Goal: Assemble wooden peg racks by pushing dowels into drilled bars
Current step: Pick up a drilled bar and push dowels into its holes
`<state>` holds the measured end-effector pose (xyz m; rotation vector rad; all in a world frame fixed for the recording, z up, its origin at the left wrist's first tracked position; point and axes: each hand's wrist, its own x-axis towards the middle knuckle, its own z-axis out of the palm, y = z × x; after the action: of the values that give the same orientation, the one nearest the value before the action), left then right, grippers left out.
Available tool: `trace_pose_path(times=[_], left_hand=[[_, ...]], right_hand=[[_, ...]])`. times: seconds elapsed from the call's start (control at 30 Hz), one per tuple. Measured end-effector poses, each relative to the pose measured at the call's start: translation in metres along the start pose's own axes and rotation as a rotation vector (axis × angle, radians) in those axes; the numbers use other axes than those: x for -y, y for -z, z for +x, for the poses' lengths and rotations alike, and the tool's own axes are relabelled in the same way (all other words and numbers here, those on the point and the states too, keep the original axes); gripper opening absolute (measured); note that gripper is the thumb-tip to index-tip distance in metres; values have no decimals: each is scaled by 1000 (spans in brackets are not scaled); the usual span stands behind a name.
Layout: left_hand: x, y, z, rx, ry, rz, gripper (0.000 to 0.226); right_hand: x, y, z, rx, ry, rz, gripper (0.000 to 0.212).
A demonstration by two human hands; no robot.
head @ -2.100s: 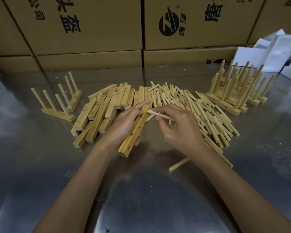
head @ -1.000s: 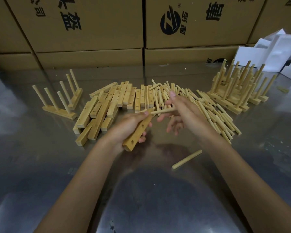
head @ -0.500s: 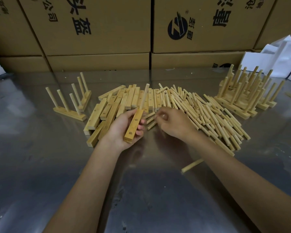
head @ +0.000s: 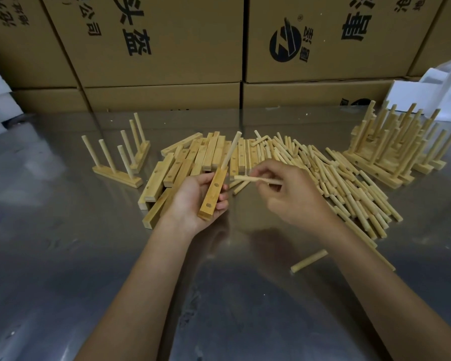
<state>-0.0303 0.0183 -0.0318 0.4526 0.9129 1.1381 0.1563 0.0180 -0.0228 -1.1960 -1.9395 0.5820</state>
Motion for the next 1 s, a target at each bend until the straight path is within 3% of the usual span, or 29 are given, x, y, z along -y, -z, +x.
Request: trace_pose_path(times=[0.2, 0.3, 0.53, 0.77, 1.0], left_hand=[[8, -10, -4, 70, -12, 72, 25], [13, -13, -3, 78, -13, 106, 23], [25, -17, 0, 31, -12, 154, 26], [30, -23, 0, 8, -40, 158, 33], [28, -22, 1, 34, -6, 29, 31]], right_hand=[[15, -1, -4, -79, 327, -405, 22], [15, 1, -4, -63, 405, -472, 25], [12, 0, 2, 62, 461, -520, 21], [10, -5, 10, 79, 436, -567, 15], [13, -8, 9, -39, 515, -731, 14]])
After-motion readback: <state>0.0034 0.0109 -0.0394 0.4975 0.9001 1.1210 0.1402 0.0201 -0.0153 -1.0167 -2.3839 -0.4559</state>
